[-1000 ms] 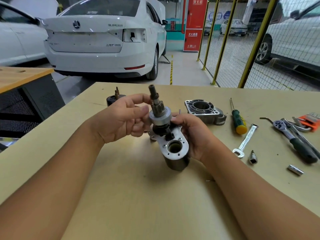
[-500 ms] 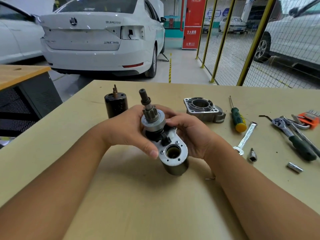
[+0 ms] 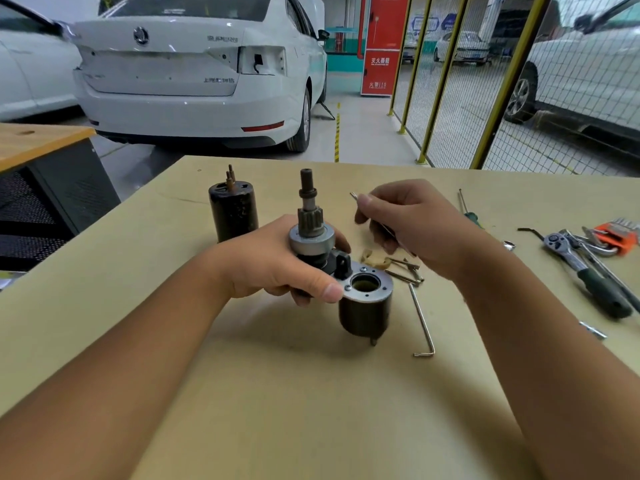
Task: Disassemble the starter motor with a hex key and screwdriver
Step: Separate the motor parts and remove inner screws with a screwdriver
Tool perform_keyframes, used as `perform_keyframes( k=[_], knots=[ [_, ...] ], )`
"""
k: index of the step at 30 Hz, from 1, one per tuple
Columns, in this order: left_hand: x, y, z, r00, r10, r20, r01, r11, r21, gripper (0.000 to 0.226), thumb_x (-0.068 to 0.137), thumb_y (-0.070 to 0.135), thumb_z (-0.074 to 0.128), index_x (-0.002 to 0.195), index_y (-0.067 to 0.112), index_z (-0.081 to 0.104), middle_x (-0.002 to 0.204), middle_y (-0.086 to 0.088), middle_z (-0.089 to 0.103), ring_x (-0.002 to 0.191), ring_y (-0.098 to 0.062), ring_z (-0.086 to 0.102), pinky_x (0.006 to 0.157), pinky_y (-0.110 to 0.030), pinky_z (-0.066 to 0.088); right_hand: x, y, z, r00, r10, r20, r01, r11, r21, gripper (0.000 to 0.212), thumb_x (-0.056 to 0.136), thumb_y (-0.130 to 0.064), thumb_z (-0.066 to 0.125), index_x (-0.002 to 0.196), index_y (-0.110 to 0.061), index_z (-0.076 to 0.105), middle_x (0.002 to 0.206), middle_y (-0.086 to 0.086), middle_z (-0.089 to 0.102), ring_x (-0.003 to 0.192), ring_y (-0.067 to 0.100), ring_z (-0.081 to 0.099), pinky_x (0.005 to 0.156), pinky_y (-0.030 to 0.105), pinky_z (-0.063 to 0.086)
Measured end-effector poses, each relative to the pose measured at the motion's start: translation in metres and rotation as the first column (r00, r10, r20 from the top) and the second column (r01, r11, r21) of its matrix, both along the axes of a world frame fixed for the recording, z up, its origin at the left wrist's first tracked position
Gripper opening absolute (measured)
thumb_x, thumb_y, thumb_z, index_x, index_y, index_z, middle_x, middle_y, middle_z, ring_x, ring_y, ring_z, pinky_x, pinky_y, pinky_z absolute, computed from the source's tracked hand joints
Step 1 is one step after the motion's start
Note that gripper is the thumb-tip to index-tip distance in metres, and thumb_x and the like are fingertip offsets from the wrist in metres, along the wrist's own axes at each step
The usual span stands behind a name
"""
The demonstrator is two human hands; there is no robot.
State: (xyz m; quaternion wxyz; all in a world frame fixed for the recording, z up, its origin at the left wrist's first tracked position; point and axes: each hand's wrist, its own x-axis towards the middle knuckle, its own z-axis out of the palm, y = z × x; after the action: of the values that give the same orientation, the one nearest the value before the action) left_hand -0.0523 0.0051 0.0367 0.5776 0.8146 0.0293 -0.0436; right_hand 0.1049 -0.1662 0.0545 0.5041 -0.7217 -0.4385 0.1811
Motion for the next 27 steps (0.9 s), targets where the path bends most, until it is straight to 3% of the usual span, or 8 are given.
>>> perform_keyframes(
  k=[3, 6, 10, 13, 17, 23, 25, 27],
  knots=[
    [0.003, -0.002, -0.003, 0.997, 0.074, -0.008, -0.074, 0.997, 0.011, 0.056, 0.058, 0.042, 0.094, 0.106, 0.022, 0.072, 0.088, -0.012, 0.07, 0.071, -0.028, 0.063, 0.056, -0.033, 0.043, 0.0, 0.007, 0.008, 0.999, 0.04, -0.014, -0.04, 0.999, -0.015, 0.022, 0.094, -0.036, 0.069, 0.086, -0.016, 0.073, 0.055, -0.002, 0.055, 0.052, 0.017, 0.047, 0.047, 0.028, 0.04],
    [0.006, -0.007, -0.006, 0.991, 0.134, 0.013, -0.134, 0.991, 0.022, 0.053, 0.059, 0.051, 0.091, 0.101, 0.023, 0.075, 0.084, -0.007, 0.071, 0.073, -0.024, 0.065, 0.054, -0.032, 0.047, -0.005, 0.001, -0.003, 0.994, 0.109, 0.022, -0.102, 0.975, -0.197, 0.012, 0.089, -0.032, 0.075, 0.086, -0.021, 0.072, 0.06, -0.003, 0.061, 0.048, 0.01, 0.051, 0.042, 0.024, 0.038],
    [0.011, -0.016, -0.006, 0.981, 0.193, 0.036, -0.194, 0.98, 0.037, 0.054, 0.056, 0.053, 0.091, 0.098, 0.022, 0.075, 0.083, -0.008, 0.073, 0.069, -0.016, 0.066, 0.049, -0.029, 0.048, -0.009, -0.015, -0.023, 0.928, 0.112, -0.356, -0.172, 0.975, -0.142, 0.013, 0.094, -0.016, 0.07, 0.096, -0.003, 0.067, 0.073, 0.012, 0.057, 0.052, 0.015, 0.044, 0.039, 0.023, 0.03],
    [0.011, -0.019, -0.004, 0.976, 0.217, 0.027, -0.217, 0.976, 0.032, 0.056, 0.051, 0.051, 0.091, 0.097, 0.024, 0.074, 0.081, -0.003, 0.071, 0.065, -0.01, 0.065, 0.048, -0.024, 0.047, -0.005, -0.021, -0.025, 0.883, 0.128, -0.451, -0.2, 0.973, -0.115, 0.016, 0.093, -0.013, 0.069, 0.098, 0.002, 0.066, 0.07, 0.011, 0.054, 0.052, 0.013, 0.044, 0.043, 0.022, 0.033],
    [0.009, -0.02, 0.0, 0.975, 0.218, 0.042, -0.22, 0.975, 0.032, 0.061, 0.047, 0.049, 0.092, 0.098, 0.022, 0.072, 0.085, -0.003, 0.07, 0.064, -0.009, 0.065, 0.048, -0.023, 0.047, -0.001, -0.02, -0.025, 0.893, 0.038, -0.449, -0.083, 0.993, -0.08, 0.02, 0.1, -0.017, 0.061, 0.095, -0.006, 0.077, 0.085, 0.015, 0.062, 0.072, 0.025, 0.054, 0.066, 0.036, 0.046],
    [0.008, -0.013, 0.001, 0.962, 0.27, 0.038, -0.272, 0.961, 0.059, 0.071, 0.047, 0.053, 0.094, 0.104, 0.019, 0.07, 0.085, -0.004, 0.071, 0.062, -0.009, 0.063, 0.049, -0.024, 0.047, 0.0, -0.017, -0.026, 0.991, -0.135, -0.005, 0.135, 0.989, 0.051, 0.02, 0.101, -0.019, 0.06, 0.097, -0.033, 0.074, 0.062, -0.007, 0.063, 0.056, 0.005, 0.056, 0.053, 0.021, 0.045],
    [0.009, -0.011, -0.002, 0.957, 0.288, 0.031, -0.289, 0.957, 0.037, 0.068, 0.047, 0.053, 0.094, 0.104, 0.024, 0.072, 0.092, -0.009, 0.073, 0.065, -0.01, 0.062, 0.051, -0.026, 0.046, 0.0, -0.017, -0.027, 0.987, -0.161, -0.015, 0.161, 0.983, 0.088, 0.027, 0.101, -0.013, 0.057, 0.105, -0.038, 0.067, 0.064, -0.003, 0.062, 0.053, 0.01, 0.054, 0.049, 0.024, 0.045],
    [0.009, -0.01, -0.005, 0.956, 0.291, 0.035, -0.29, 0.957, -0.008, 0.066, 0.049, 0.051, 0.095, 0.105, 0.026, 0.071, 0.095, -0.009, 0.07, 0.067, -0.011, 0.059, 0.053, -0.026, 0.042, 0.0, -0.016, -0.026, 0.977, -0.135, -0.167, 0.157, 0.98, 0.125, 0.034, 0.098, -0.003, 0.052, 0.103, -0.03, 0.071, 0.067, 0.006, 0.064, 0.054, 0.017, 0.055, 0.048, 0.026, 0.047]
  ],
)
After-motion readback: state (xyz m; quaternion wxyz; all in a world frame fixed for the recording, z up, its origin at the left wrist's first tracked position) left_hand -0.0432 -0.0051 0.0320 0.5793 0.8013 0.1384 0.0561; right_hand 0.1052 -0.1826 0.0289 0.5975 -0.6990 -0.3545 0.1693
